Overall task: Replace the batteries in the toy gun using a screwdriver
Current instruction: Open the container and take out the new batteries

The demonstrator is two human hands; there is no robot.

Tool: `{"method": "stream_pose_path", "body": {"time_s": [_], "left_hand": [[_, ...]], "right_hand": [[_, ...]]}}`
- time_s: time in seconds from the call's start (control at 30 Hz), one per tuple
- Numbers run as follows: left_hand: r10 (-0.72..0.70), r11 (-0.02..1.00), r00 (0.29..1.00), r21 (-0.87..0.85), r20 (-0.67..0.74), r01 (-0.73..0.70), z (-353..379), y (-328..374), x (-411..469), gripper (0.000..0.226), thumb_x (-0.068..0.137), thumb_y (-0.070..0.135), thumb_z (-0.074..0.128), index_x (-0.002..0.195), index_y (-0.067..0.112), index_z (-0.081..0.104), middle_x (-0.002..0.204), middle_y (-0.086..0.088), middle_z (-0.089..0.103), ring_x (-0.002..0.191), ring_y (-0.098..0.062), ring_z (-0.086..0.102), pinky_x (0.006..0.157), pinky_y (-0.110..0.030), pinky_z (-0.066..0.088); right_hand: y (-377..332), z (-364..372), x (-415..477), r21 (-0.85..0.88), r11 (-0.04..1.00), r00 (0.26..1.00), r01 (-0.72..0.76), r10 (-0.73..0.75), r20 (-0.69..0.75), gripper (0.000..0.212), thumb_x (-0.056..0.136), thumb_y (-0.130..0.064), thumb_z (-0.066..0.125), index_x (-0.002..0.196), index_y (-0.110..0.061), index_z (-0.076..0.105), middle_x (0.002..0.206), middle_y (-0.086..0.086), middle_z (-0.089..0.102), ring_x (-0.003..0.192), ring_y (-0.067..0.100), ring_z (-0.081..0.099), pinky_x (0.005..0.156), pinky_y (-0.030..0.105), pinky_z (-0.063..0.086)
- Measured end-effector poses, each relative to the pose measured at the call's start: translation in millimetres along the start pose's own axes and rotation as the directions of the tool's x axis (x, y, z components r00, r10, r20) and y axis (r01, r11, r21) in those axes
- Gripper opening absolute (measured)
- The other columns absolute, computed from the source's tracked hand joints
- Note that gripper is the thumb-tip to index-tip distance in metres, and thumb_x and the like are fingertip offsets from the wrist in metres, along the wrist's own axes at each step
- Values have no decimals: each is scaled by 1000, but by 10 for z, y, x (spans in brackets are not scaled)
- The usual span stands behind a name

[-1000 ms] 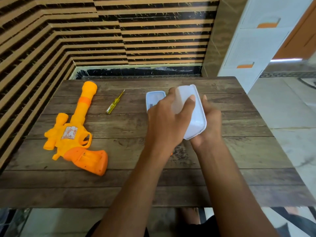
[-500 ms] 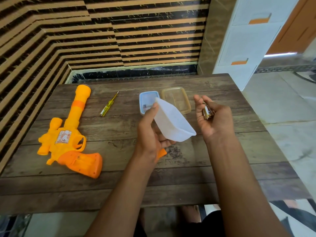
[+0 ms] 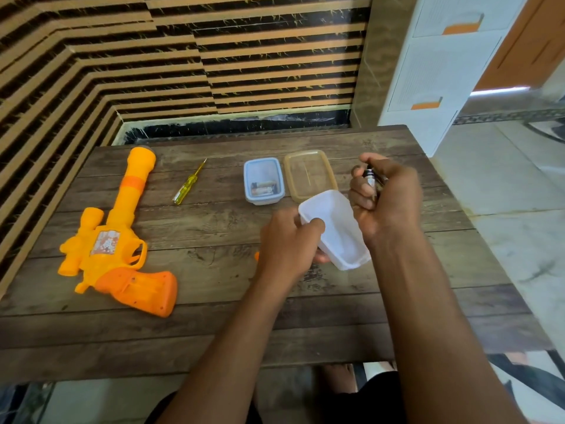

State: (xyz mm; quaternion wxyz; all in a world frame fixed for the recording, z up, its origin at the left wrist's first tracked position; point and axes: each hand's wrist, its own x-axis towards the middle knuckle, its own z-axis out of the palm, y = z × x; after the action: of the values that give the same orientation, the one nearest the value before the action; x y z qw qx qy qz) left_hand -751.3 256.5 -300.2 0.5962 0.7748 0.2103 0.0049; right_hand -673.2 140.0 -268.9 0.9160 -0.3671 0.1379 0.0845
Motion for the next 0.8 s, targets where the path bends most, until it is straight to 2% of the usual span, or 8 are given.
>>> {"method": "stream_pose_path", "body": {"time_s": [0.1, 0.23, 0.3, 0.37, 0.47, 0.57, 0.7, 0.8], "left_hand": [[53, 990, 998, 130, -22, -50, -13, -20, 11, 12, 95, 19, 59, 98, 17, 70, 71, -5, 76, 54, -19, 74, 68, -50, 66], [120, 979, 981, 183, -152, -91, -132, -27, -41, 45, 91, 47, 57, 122, 16, 68, 87, -5, 76, 70, -24, 77, 70, -50, 65], [184, 971, 955, 192, -231, -140, -264, -58, -69, 46, 83, 53, 55, 112, 21, 72, 91, 2, 76, 75, -27, 76, 72, -51, 64], [206, 970, 931, 188, -300, -154, -439, -85, -106, 29, 84, 47, 59, 97, 24, 73, 85, 6, 74, 71, -26, 75, 70, -50, 64], [203, 973, 899, 181, -387, -142, -766, -94, -164, 22, 85, 41, 64, 92, 23, 74, 80, 8, 72, 71, -23, 75, 71, -49, 63], [207, 962, 858, 258, -470, -90, -1142, -148, -251, 16, 95, 27, 70, 102, 13, 75, 83, 7, 71, 81, -17, 71, 72, -29, 54], [261, 895, 780, 446, -568, 26, -1548, -342, -333, 28, 95, 20, 68, 120, 9, 72, 118, -9, 70, 115, -27, 64, 99, -33, 43], [252, 869, 702, 475, -666, 140, -1776, -524, -346, 39, 90, 19, 72, 128, 11, 67, 131, -13, 57, 126, -35, 52, 106, -43, 40]], "right_hand": [[55, 65, -53, 7, 1000, 1000, -22, 22, 3, 27, 97, 3, 32, 107, -2, 56, 67, 10, 54, 45, 13, 42, 38, 21, 27], [217, 194, -133, 24, 988, 988, -151, 150, 40, 28, 96, 6, 32, 104, 0, 58, 70, 11, 54, 48, 13, 44, 41, 21, 31], [325, 280, -179, 22, 980, 980, -197, 196, 42, 24, 97, 6, 32, 95, -2, 54, 68, 12, 53, 42, 11, 41, 36, 19, 27], [453, 373, -255, 0, 968, 966, -252, 252, 55, 21, 98, 4, 34, 90, -5, 51, 66, 12, 52, 36, 8, 36, 31, 17, 23], [648, 507, -395, -43, 940, 936, -339, 341, 86, 18, 99, 2, 37, 88, -6, 49, 64, 12, 51, 32, 6, 33, 29, 16, 22], [852, 647, -551, -76, 919, 916, -387, 393, 86, 19, 96, 3, 35, 89, -5, 51, 65, 11, 51, 36, 8, 36, 34, 15, 22], [1143, 733, -621, -178, 904, 907, -388, 409, 103, 30, 97, 9, 29, 100, -4, 55, 72, 12, 50, 48, 12, 46, 43, 20, 34], [1339, 782, -661, -257, 901, 904, -351, 398, 160, 29, 101, 13, 34, 103, -6, 57, 76, 14, 54, 59, 17, 53, 50, 23, 42]]}}
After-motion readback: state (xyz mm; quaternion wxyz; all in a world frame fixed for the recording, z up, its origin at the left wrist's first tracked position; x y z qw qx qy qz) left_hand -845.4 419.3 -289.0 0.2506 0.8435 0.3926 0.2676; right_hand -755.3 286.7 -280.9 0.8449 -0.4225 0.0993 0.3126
